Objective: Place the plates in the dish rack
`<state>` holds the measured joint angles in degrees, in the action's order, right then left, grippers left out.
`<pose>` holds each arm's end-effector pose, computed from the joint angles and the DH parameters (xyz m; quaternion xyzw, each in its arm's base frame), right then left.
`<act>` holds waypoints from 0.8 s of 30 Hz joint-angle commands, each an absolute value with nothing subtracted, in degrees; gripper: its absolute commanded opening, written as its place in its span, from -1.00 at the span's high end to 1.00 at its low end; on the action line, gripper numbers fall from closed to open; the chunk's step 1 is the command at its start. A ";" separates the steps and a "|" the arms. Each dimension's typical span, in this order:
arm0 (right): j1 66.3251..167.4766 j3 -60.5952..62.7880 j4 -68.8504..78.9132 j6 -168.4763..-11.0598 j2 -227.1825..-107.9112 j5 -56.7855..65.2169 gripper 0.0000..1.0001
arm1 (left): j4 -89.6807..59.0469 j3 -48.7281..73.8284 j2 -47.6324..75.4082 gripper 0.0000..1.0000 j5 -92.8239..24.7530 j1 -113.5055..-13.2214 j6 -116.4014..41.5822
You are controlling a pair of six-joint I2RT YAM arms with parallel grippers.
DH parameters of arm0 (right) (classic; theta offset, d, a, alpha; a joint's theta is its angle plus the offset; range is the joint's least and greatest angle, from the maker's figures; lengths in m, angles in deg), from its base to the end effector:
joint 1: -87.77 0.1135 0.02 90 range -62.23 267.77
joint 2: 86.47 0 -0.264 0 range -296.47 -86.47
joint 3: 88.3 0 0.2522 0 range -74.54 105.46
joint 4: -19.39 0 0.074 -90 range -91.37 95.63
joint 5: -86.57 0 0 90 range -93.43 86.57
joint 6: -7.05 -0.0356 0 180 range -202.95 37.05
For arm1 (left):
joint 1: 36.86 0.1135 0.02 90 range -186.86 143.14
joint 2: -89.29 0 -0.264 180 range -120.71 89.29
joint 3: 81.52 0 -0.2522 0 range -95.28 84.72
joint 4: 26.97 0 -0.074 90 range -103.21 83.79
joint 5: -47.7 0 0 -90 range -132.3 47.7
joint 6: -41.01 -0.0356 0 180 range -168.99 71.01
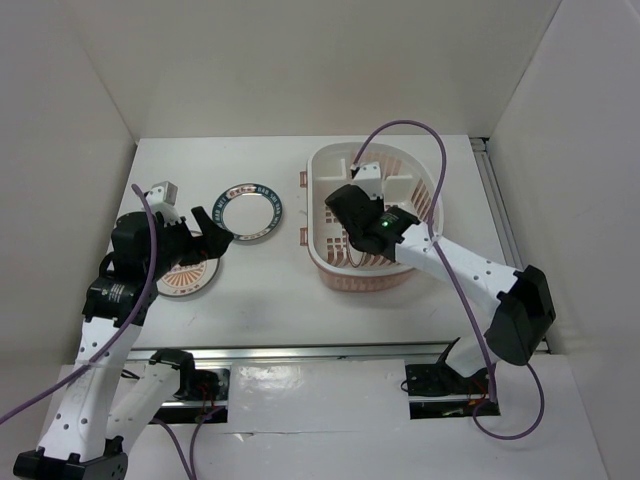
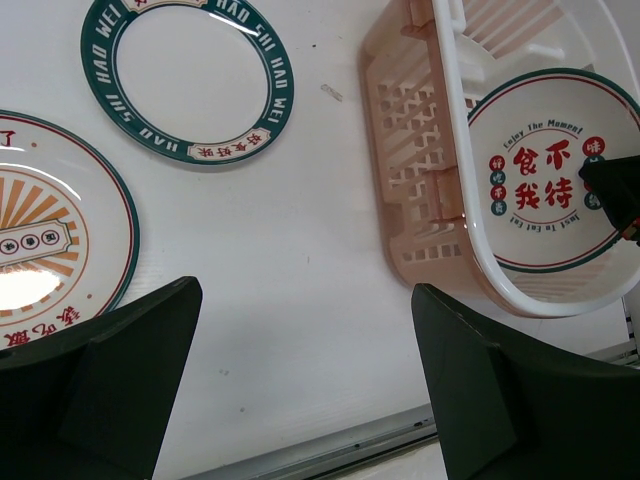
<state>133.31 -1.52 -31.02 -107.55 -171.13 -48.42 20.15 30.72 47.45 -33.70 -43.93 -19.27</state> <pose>0.2375 0.2061 0.3116 -0.0230 0.8738 -0.1036 0.4746 0.1501 -0.0240 0.3604 -0.1200 0.8151 -0.2365 0.5151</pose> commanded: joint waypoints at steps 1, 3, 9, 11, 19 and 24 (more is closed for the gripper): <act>134.09 -2.29 -28.65 -109.50 -169.61 -51.77 1.00 | 17.90 30.93 48.25 -1.00 -34.30 -44.16 -20.86; 134.09 -2.29 -28.65 -109.50 -169.61 -51.77 1.00 | 17.90 30.93 48.25 -1.00 -34.30 -44.16 -20.86; 134.09 -2.91 -29.71 -110.11 -170.14 -51.16 1.00 | 17.90 30.93 48.25 -1.00 -34.30 -44.16 -20.86; 134.62 -2.91 -29.71 -110.11 -170.14 -50.54 1.00 | 17.90 30.93 48.25 -1.00 -34.30 -44.16 -20.86; 135.15 -4.05 -30.23 -111.78 -170.14 -50.01 0.97 | 17.90 30.93 48.25 -1.00 -34.30 -44.16 -20.86; 136.20 -5.19 -30.23 -113.53 -170.14 -50.01 0.87 | 17.90 31.45 48.25 -1.00 -34.30 -44.16 -20.86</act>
<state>135.00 -4.50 -30.86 -111.05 -171.13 -49.14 19.78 30.74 47.45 -33.72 -43.93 -19.27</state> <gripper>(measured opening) 0.157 1.000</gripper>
